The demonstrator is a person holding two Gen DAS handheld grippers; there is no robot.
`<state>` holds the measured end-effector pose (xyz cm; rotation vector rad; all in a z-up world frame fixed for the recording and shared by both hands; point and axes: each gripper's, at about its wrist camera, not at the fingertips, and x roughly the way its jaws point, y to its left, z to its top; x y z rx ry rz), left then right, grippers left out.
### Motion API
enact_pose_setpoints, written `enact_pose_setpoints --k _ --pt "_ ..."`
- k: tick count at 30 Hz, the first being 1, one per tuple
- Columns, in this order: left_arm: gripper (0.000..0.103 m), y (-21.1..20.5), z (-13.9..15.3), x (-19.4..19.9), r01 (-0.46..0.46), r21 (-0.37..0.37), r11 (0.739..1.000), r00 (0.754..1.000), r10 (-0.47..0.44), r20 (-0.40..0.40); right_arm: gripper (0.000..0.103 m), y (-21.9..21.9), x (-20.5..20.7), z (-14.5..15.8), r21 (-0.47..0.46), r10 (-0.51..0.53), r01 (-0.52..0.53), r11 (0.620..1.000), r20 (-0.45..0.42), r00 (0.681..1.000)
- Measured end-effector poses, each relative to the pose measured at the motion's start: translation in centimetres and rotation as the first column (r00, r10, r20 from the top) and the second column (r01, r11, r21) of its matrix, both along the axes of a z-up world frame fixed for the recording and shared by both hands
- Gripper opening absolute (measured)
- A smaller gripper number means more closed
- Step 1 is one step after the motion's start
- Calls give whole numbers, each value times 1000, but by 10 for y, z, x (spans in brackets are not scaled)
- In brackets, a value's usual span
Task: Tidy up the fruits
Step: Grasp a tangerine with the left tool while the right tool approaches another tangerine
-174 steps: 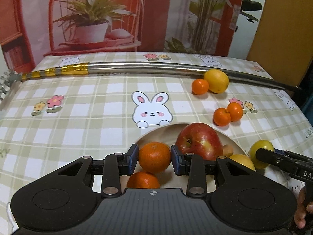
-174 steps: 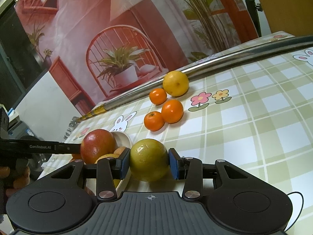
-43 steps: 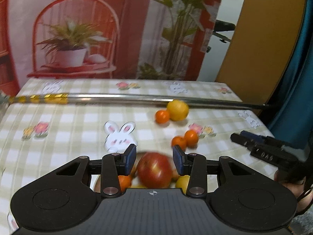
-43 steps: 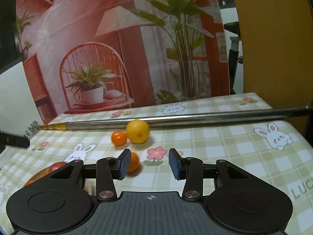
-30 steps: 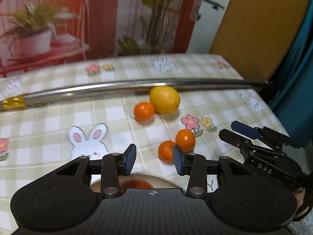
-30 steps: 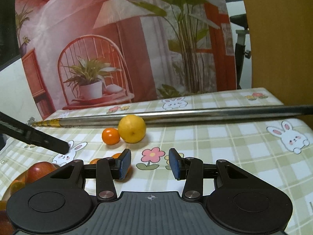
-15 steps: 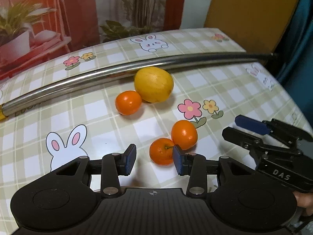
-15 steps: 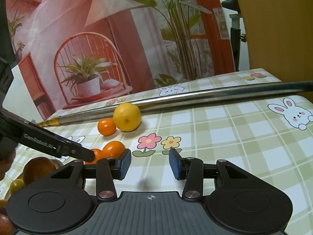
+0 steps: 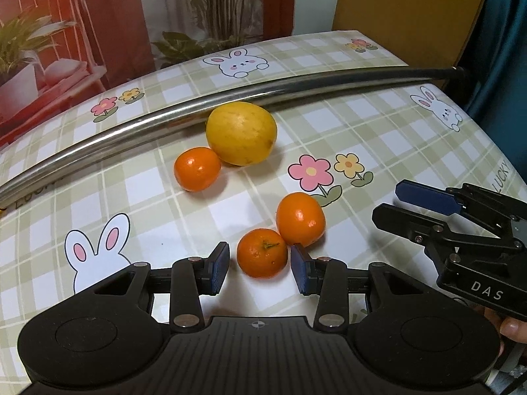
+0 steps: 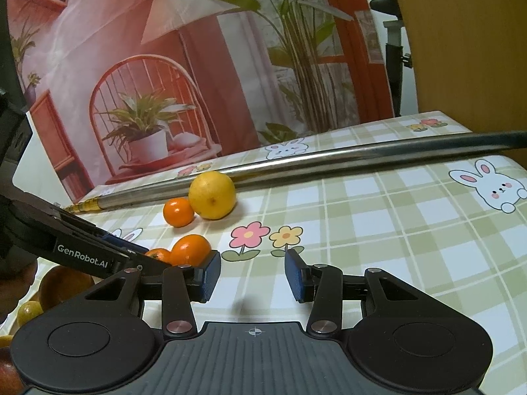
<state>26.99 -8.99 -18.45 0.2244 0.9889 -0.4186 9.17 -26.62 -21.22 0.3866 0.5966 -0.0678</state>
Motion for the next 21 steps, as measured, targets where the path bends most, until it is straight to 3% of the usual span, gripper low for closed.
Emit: enact_pose_setpoints --k 4,6,12,21 --pt "41 -1 -2 0 0 15 1000 1000 0 4 41 0 0 0 -1 2 -2 1000 -4 1000" --pt "36 -1 -1 -1 6 8 1000 1000 -6 7 41 0 1 0 -2 4 -4 1000 -5 1000" --pt "35 1 2 -6 -1 11 1000 1000 1 30 41 -1 0 -1 1 4 -4 1000 -6 1000" --pt "35 16 31 -29 -20 -38 999 994 24 107 41 4 4 2 7 28 -28 1000 -17 999"
